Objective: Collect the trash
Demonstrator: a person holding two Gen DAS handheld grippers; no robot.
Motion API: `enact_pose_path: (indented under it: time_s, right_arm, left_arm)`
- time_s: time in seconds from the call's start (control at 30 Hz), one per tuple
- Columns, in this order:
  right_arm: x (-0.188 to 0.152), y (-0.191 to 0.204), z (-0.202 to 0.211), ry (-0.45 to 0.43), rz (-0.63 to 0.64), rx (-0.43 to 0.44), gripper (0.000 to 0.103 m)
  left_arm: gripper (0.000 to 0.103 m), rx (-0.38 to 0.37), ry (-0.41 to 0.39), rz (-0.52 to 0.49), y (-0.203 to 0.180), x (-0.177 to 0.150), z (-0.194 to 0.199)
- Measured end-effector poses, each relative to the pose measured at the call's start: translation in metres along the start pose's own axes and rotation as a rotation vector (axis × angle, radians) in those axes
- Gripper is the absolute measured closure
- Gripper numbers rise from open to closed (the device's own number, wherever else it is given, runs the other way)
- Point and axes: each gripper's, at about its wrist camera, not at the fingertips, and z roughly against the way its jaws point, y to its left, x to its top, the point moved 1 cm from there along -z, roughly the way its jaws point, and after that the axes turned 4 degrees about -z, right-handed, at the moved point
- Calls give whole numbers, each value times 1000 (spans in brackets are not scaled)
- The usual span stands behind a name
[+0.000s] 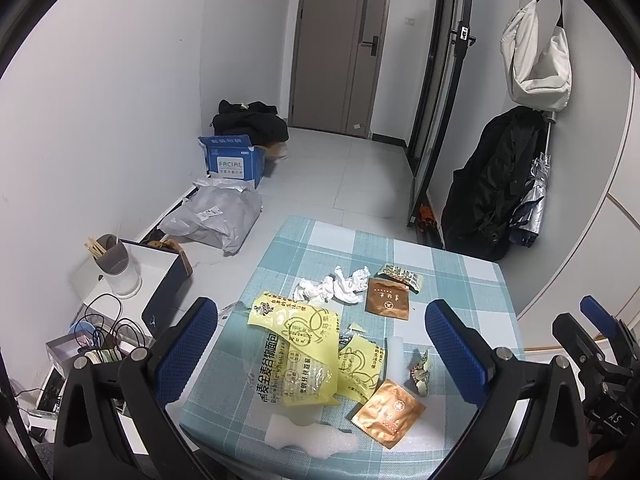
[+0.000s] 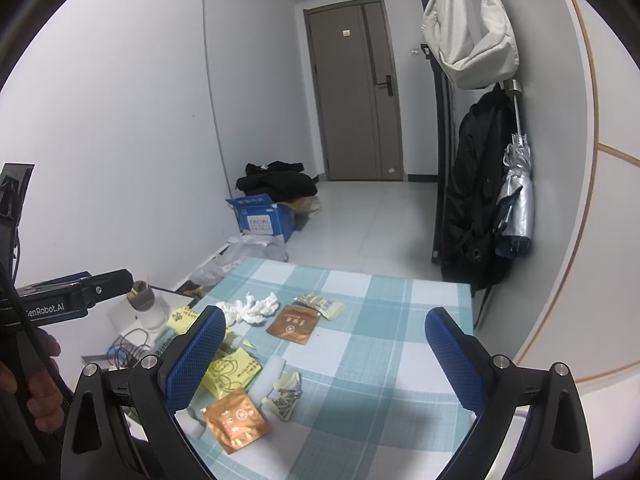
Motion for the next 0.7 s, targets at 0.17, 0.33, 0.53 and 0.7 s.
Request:
enact_pose_path:
  time_s: [0.17,0.33,0.53,0.7]
  right_arm:
    - [0,0,-1,0,-4,0,2]
    - [0,0,-1,-1,-4,-2,2]
    - [-1,-1,-4,11,-15,0,2]
    - [-1,-1,-9,26,-25,23,2]
  left_arm:
    - [1,-6,1,1,0,0,0]
    - [1,-9,4,0,0,1,0]
    - [1,-32,1,-14,-1,2,-1]
    - [1,-75,24,-9,1,-1,-7]
